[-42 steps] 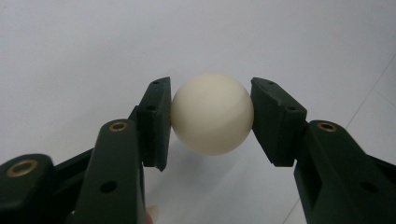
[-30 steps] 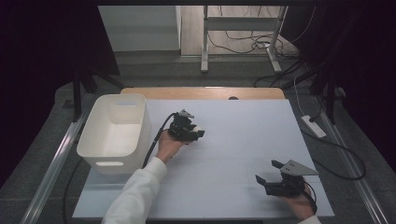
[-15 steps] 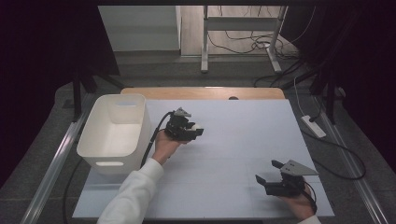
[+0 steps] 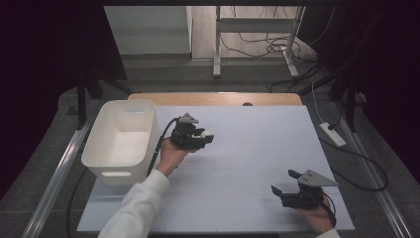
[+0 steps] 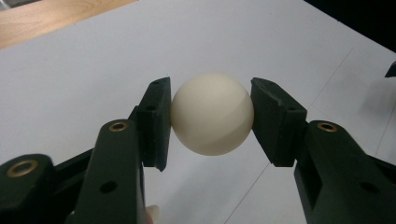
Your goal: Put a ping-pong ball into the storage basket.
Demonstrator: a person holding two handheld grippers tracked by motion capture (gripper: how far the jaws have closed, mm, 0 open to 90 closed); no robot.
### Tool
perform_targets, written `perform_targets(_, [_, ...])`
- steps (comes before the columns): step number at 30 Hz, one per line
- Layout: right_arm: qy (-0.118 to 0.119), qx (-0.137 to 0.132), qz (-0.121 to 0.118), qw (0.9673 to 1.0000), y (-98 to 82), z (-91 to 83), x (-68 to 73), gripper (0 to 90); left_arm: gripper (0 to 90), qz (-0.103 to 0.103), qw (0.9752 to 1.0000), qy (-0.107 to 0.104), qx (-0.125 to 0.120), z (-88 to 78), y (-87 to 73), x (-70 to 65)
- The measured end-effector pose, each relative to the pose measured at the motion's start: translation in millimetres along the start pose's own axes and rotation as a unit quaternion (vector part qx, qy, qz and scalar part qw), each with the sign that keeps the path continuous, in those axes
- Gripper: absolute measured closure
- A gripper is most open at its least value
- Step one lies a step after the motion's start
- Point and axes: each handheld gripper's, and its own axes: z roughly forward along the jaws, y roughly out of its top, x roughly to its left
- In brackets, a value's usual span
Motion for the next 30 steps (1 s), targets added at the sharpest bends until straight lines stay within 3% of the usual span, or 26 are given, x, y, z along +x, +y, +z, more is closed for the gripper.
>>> perform_targets(30, [0.001,0.000,-0.002,1.0000,0.3,1.0,0.7,12.4,50.7,-0.013,0.9985,-0.006,-0.052,-38.6,0.2,6.4])
